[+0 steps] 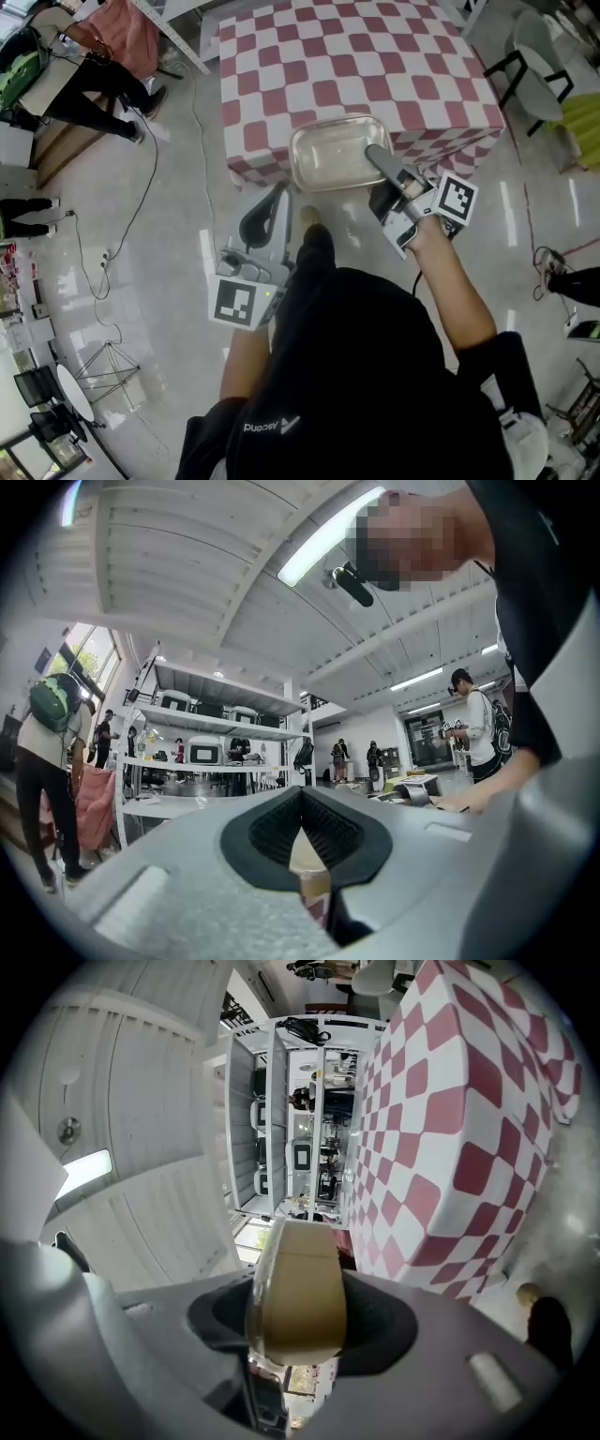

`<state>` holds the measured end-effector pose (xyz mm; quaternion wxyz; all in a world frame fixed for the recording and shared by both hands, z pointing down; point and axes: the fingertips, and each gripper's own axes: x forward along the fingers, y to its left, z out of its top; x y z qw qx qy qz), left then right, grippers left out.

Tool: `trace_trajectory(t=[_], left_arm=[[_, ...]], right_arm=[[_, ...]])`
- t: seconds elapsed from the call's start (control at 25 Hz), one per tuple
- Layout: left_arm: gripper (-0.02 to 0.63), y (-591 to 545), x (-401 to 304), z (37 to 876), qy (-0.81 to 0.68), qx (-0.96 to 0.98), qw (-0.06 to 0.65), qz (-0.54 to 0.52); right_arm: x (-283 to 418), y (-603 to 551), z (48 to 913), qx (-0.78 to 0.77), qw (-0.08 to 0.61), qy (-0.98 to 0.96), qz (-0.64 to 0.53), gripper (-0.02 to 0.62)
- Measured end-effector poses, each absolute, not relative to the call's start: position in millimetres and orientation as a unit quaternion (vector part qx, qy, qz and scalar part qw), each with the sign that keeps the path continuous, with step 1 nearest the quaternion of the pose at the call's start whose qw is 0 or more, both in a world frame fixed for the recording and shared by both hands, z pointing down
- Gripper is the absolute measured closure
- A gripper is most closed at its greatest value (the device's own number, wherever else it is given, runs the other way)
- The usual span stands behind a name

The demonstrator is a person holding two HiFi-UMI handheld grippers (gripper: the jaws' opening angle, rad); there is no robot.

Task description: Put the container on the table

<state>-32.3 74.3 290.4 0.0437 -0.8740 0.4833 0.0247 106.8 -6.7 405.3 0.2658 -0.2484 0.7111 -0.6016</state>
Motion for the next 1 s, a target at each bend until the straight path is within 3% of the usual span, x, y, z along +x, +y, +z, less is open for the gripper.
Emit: trace_trajectory(t=[0.24, 0.48, 1.0], left_arm=[[0.597, -81.3, -58.5, 293.2, 0.469, -0.882, 0.04, 0.027], [0.597, -144.3, -105.8, 299.1, 0.446, -0.894, 0.031, 0.023], [0.597, -230.1, -148.4, 320.8, 0.454, -0.891, -0.003, 0.023]], right_arm=[[91.1, -155.1, 416.6, -0.28, 0.266, 0.698, -0.603, 0.38], [52.3, -220.9, 432.2, -0.321, 0.254, 0.693, -0.594, 0.38], [37.6, -331.9, 493.1, -0.4, 0.168, 0.675, -0.597, 0.38]])
